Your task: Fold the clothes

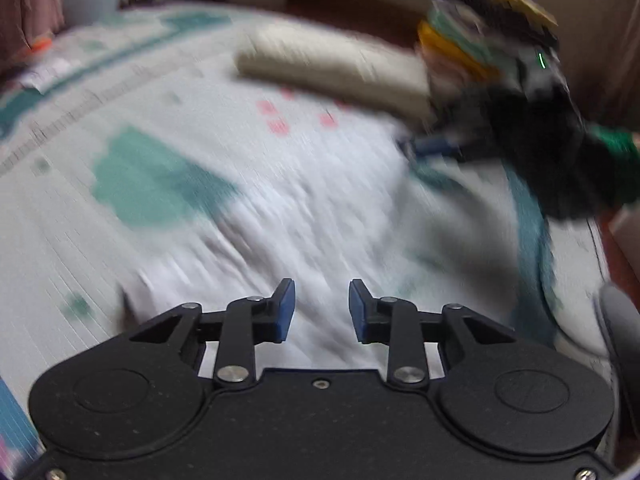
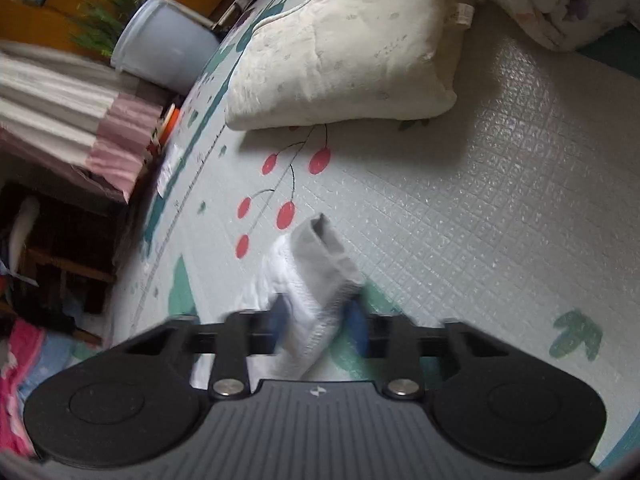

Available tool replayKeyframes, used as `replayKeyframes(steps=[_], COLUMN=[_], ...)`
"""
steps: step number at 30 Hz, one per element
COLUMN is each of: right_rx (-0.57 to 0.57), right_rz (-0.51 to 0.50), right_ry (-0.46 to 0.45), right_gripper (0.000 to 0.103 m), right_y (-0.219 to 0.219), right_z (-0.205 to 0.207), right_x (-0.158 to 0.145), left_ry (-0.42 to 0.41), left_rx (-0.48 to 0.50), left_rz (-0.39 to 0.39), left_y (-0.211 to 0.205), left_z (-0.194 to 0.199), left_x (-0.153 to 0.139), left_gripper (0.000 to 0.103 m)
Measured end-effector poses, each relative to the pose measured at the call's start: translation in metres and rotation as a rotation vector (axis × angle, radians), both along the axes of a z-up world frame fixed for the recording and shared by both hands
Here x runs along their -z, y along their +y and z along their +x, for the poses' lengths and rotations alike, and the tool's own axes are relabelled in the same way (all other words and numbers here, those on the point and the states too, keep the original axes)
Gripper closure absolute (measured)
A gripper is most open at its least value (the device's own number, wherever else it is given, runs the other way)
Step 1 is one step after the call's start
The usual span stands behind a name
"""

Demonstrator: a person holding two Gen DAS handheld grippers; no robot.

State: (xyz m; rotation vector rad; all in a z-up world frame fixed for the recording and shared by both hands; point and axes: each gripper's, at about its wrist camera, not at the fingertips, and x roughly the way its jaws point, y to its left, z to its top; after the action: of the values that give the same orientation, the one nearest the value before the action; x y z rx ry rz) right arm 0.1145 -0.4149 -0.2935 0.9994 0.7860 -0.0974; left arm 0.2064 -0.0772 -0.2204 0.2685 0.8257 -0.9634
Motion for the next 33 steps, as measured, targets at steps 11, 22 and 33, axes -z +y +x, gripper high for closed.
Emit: replayKeyframes(steps=[11,22,33], right_rx=[0.001,-0.266,-0.952], right_rz=[-0.057,-0.345,-0.592], right_ry=[-0.089,-0.387,-0.65], right_gripper=[0.094,0.093,0.093], right_y=[0.004,0.074,0.245], right_z=[-0.038,-0.016,-0.026], right_x=[-0.027,-0.126,-0.154], left_ry=[0.053,0.204,0.316], left_rx=[-0.081,-0.143,-0.283], left_rz=[0.057,-0.03,-0.081], left_y=[0.014,0.094,0.177], left_z=[0.009,-0.031,-0.064], left_x=[0.008,-0.037,-0.048], left_gripper=[0.071,0.058,0.054])
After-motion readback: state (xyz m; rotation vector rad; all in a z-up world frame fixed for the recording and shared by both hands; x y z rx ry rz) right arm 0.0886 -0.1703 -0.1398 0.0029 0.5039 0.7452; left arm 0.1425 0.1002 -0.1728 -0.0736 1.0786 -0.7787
